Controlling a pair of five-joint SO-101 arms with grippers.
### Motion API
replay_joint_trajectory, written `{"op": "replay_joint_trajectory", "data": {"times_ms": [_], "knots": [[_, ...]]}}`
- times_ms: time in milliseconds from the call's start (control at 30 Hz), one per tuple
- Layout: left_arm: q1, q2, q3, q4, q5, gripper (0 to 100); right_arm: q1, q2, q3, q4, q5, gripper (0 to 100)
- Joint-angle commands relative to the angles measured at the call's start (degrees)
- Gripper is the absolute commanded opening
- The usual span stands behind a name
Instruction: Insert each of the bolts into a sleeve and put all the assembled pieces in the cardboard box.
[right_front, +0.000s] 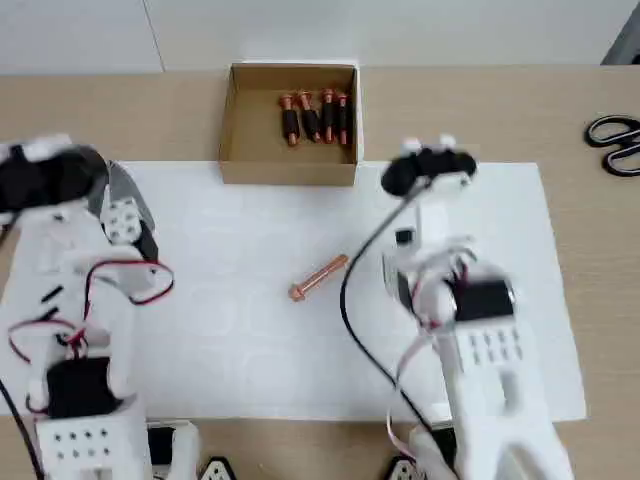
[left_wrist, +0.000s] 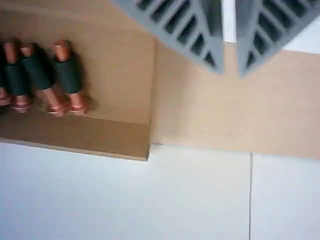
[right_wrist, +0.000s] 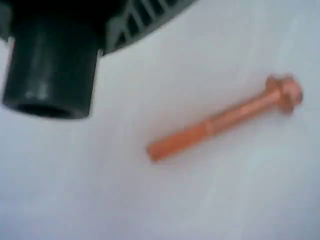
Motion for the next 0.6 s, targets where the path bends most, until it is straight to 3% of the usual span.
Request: {"op": "replay_joint_trajectory", "data": {"times_ms": [0, 267, 467, 567], "knots": [[-0.3, -7.6, 4.4, -2.9, -4.1, 1, 0.2, 15.2, -6.7, -6.6, -0.4, 0.3], [-0.7, -24.2, 13.7, -2.4, -7.1, 1, 0.2, 36.4, -17.0, -7.8, -0.4, 0.4], [-8.9, -25.7, 14.0, 2.2, -7.0, 1, -0.7, 37.8, -20.0, -8.2, -0.4, 0.6], [-12.7, -25.7, 14.1, 2.1, -7.0, 1, -0.7, 37.8, -20.0, -8.1, -0.4, 6.5]]}}
